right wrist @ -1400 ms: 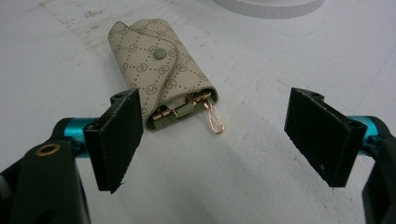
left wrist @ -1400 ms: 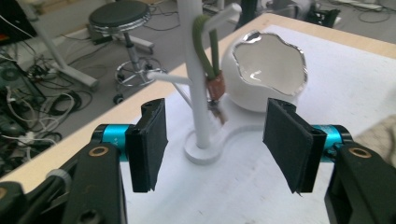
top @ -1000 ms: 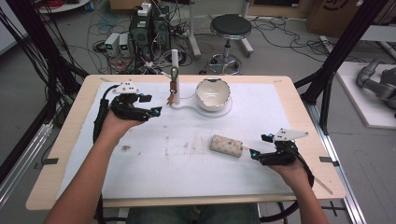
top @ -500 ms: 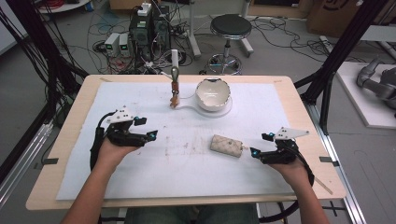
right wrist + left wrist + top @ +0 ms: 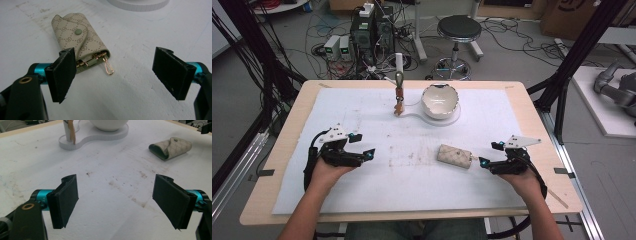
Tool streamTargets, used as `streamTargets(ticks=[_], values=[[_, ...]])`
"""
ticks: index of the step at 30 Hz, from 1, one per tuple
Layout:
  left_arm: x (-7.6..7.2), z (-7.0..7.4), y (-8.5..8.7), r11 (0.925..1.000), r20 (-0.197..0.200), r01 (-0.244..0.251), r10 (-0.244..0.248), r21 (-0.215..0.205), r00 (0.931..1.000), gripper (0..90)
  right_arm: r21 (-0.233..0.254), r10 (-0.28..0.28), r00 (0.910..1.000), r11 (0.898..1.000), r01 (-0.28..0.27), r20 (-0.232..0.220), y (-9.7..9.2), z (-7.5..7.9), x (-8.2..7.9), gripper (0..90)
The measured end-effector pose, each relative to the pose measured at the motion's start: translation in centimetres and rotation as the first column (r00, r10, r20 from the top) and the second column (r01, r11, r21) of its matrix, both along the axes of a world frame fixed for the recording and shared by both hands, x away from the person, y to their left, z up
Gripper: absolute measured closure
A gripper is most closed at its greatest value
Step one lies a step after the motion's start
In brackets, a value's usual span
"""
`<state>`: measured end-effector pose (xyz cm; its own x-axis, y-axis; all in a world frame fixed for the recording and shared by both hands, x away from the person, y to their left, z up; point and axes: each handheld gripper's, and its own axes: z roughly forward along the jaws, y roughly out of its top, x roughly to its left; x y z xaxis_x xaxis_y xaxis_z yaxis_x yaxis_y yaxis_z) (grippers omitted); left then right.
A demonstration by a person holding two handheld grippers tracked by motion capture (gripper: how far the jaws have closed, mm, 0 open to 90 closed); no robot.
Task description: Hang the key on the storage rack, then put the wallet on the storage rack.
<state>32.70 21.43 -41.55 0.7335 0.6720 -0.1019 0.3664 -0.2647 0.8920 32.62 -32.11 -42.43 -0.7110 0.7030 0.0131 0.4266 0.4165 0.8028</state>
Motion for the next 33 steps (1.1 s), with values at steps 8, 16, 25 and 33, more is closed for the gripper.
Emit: streamTargets(ticks=[8, 16, 25, 33], values=[[0.3, -0.3, 0.5, 1.0, -0.006, 0.009, -0.009, -0.002, 0.9999, 18.9, 0.001, -0.006, 1.0, 1.0, 0.006, 0.004, -0.1, 0.0, 0.0, 19.8], [0.2, -0.3, 0.6, 0.9999, -0.004, 0.012, -0.012, -0.003, 0.9999, 18.9, -0.001, 0.002, 1.0, 1.0, -0.002, 0.003, 0.0, 0.0, 0.0, 19.8], [-0.2, -0.4, 1.5, 0.9999, -0.007, -0.013, 0.013, 0.004, 0.9999, 18.9, 0.007, 0.02, 0.9998, 1.0, -0.02, 0.007, 0.3, 0.1, 0.3, 19.8], [-1.1, -0.6, 2.6, 0.9988, -0.017, -0.047, 0.047, 0.015, 0.9987, 18.9, 0.001, 0.077, 0.997, 0.997, -0.077, 0.004, 2.1, 0.0, 1.2, 19.7]])
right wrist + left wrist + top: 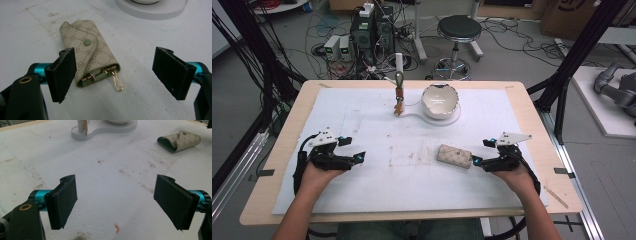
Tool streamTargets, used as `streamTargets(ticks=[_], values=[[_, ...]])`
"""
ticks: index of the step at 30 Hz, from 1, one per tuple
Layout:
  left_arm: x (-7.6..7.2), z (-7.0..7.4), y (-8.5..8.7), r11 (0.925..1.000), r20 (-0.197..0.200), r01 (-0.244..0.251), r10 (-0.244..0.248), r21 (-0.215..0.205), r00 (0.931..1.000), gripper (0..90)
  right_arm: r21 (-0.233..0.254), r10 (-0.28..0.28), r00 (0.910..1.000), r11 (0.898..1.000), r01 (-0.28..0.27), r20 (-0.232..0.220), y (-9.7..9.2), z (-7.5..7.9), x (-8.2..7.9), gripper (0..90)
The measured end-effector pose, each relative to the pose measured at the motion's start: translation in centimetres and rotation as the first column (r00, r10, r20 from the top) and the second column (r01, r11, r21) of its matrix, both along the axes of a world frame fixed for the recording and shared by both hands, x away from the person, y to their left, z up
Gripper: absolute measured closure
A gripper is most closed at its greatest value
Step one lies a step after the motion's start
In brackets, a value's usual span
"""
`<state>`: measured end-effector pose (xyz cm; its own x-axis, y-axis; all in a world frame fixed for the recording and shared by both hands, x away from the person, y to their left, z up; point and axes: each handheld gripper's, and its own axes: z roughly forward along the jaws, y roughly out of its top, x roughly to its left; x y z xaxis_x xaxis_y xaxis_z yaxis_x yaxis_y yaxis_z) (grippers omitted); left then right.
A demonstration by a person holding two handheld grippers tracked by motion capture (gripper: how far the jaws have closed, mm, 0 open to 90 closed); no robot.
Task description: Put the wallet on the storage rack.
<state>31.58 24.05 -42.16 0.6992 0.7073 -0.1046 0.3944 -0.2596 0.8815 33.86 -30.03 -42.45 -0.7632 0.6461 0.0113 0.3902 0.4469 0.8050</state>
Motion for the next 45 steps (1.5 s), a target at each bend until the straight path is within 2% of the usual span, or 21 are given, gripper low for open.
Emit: streamTargets(ticks=[8, 18, 21, 33, 37, 42, 45], values=[[-0.9, -0.2, 0.9, 0.9998, -0.008, -0.015, 0.015, 0.008, 0.9999, 19.0, -0.023, 0.069, 0.9974, 0.997, -0.07, -0.021, 2.3, -0.5, 1.0, 19.2], [-1.0, -0.5, 1.1, 0.9998, -0.014, -0.011, 0.011, 0.015, 0.9998, 18.9, -0.11, 0.135, 0.986, 0.983, -0.146, -0.097, 4.2, -2.3, 1.9, 19.2], [-1.0, -0.6, 0.9, 0.9998, -0.017, -0.008, 0.008, 0.016, 0.9998, 18.9, -0.158, 0.132, 0.9849, 0.976, -0.149, -0.113, 4.6, -3.0, 2.0, 17.5], [-1.0, -0.7, 0.7, 0.9998, -0.019, -0.001, 0.001, 0.022, 0.9998, 19.0, -0.159, 0.136, 0.9848, 0.976, -0.152, -0.109, 4.6, -3.0, 2.0, 18.0], [-1.0, -0.7, 0.6, 0.9997, -0.019, 0.003, -0.002, 0.023, 0.9998, 19.0, -0.157, 0.136, 0.9855, 0.976, -0.151, -0.102, 4.4, -3.0, 2.0, 22.5], [-1.0, -0.7, 0.5, 0.9996, -0.018, 0.007, -0.007, 0.026, 0.9998, 19.0, -0.146, 0.147, 0.9854, 0.977, -0.158, -0.087, 3.9, -3.0, 2.0, 32.8], [-1.0, -0.7, 0.4, 0.9996, -0.02, 0.009, -0.008, 0.026, 0.9998, 19.0, -0.152, 0.158, 0.9847, 0.974, -0.168, -0.074, 3.9, -2.9, 2.1, 34.4]])
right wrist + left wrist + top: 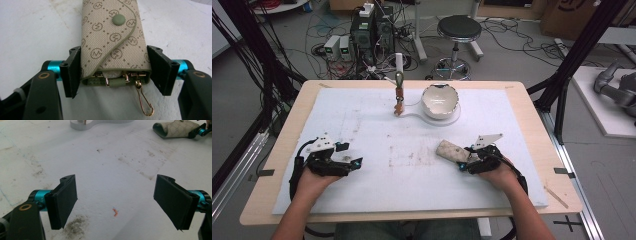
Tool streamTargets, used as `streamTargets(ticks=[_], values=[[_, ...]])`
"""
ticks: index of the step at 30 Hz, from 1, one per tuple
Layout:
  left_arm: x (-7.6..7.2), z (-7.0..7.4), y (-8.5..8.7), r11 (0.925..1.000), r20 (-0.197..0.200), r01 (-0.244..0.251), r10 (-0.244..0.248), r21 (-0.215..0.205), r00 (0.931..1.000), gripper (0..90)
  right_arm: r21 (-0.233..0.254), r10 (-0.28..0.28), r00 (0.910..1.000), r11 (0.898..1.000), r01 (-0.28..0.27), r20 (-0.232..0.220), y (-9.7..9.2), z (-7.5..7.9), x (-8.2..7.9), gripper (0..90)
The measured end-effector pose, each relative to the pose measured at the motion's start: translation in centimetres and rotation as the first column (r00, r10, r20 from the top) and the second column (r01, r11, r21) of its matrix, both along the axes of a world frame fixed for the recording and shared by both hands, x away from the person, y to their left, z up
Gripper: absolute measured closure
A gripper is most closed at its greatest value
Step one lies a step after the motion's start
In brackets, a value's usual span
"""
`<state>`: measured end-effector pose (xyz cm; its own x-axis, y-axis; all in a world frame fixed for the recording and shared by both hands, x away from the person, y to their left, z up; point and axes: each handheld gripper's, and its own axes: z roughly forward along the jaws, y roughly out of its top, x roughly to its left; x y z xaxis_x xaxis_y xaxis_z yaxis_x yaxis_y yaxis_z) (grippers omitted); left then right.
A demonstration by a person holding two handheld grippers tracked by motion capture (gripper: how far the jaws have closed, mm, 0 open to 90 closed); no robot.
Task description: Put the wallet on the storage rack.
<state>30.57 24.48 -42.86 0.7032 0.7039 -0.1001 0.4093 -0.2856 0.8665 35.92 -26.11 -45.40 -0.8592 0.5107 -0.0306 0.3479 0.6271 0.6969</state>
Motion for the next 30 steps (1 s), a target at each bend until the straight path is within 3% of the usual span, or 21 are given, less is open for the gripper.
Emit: streamTargets(ticks=[6, 11, 14, 23, 30], values=[[0.0, 0.0, 0.1, 1.0, 0.002, -0.006, 0.006, 0.0, 1.0, 19.0, -0.003, 0.006, 1.0, 1.0, -0.006, 0.001, -0.1, 0.1, -0.1, 36.9], [0.0, 0.1, 0.3, 1.0, 0.006, -0.009, 0.01, -0.002, 0.9999, 19.0, -0.019, 0.012, 0.9996, 1.0, -0.012, 0.026, 0.0, 0.4, -0.3, 37.4], [0.0, 0.1, 0.3, 0.9999, 0.007, -0.01, 0.01, -0.002, 0.9999, 18.9, -0.005, 0.0, 0.9992, 1.0, 0.0, 0.041, -0.3, 0.8, -0.4, 37.5], [0.0, 0.3, 0.6, 0.9997, 0.013, -0.022, 0.023, -0.014, 0.9997, 19.0, 0.081, -0.062, 0.9919, 0.995, 0.053, 0.111, -0.9, 3.7, -0.5, 37.5], [-0.1, 0.5, 0.9, 0.9996, 0.021, -0.027, 0.027, -0.013, 0.9994, 19.0, 0.091, -0.094, 0.984, 0.993, 0.081, 0.151, -0.4, 6.1, 0.5, 37.5]])
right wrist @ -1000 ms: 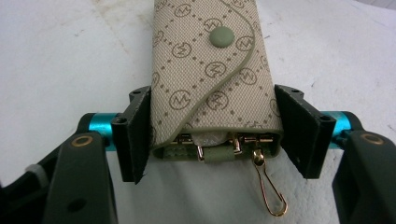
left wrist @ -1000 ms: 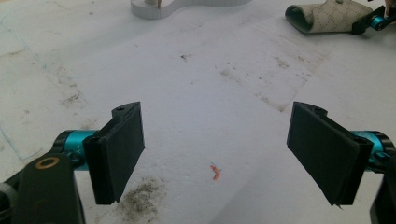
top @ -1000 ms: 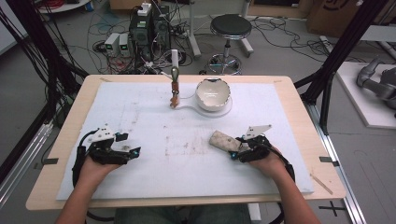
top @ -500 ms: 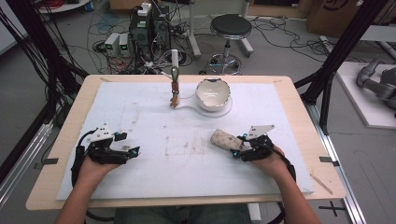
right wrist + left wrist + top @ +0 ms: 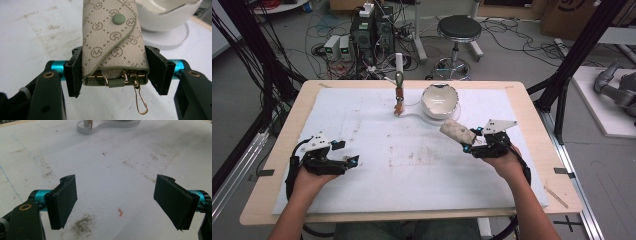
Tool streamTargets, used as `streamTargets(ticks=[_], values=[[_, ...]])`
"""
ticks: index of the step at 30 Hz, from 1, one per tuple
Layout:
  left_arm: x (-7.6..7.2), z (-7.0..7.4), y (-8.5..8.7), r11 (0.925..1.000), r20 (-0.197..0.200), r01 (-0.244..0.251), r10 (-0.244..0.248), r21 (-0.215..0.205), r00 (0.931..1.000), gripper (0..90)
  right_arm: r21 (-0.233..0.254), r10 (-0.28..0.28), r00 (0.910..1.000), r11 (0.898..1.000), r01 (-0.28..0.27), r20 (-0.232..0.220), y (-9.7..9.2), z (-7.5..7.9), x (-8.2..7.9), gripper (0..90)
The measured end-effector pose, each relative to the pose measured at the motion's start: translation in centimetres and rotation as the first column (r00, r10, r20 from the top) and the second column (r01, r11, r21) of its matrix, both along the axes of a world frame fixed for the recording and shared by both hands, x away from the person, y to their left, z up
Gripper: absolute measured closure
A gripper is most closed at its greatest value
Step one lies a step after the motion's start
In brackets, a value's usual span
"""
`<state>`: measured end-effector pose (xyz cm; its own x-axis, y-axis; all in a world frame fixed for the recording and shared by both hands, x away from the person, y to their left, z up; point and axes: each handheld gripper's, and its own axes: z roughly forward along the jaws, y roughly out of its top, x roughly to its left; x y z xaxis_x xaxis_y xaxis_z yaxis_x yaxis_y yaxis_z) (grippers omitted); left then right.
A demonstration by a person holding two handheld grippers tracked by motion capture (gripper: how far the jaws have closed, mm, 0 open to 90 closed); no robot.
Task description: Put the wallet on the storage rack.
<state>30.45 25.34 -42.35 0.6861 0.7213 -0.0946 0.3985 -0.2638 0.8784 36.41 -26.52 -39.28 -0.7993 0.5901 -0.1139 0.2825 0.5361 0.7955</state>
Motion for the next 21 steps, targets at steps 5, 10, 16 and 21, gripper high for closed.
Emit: streamTargets(ticks=[5, 10, 16, 21], values=[[0.0, 0.1, -0.1, 0.9999, 0.009, 0.006, -0.006, 0.012, 0.9999, 19.0, -0.004, -0.021, 0.9994, 1.0, 0.021, 0.027, 0.8, 2.2, 1.2, 37.5], [-0.1, 0.2, -0.2, 0.9999, 0.013, 0.007, -0.007, 0.011, 0.9999, 18.9, -0.026, -0.037, 0.9989, 0.999, 0.037, 0.029, 1.9, 3.9, 2.9, 37.5], [0.0, 0.2, -0.1, 0.9999, 0.01, 0.008, -0.008, 0.01, 0.9999, 18.9, -0.07, -0.083, 0.9965, 0.994, 0.083, 0.001, 3.3, 4.9, 5.2, 37.5], [0.1, 0.1, 0.1, 0.9999, 0.008, 0.007, -0.007, 0.012, 0.9999, 19.0, -0.116, -0.105, 0.9944, 0.988, 0.103, -0.011, 4.4, 5.1, 7.0, 37.5]])
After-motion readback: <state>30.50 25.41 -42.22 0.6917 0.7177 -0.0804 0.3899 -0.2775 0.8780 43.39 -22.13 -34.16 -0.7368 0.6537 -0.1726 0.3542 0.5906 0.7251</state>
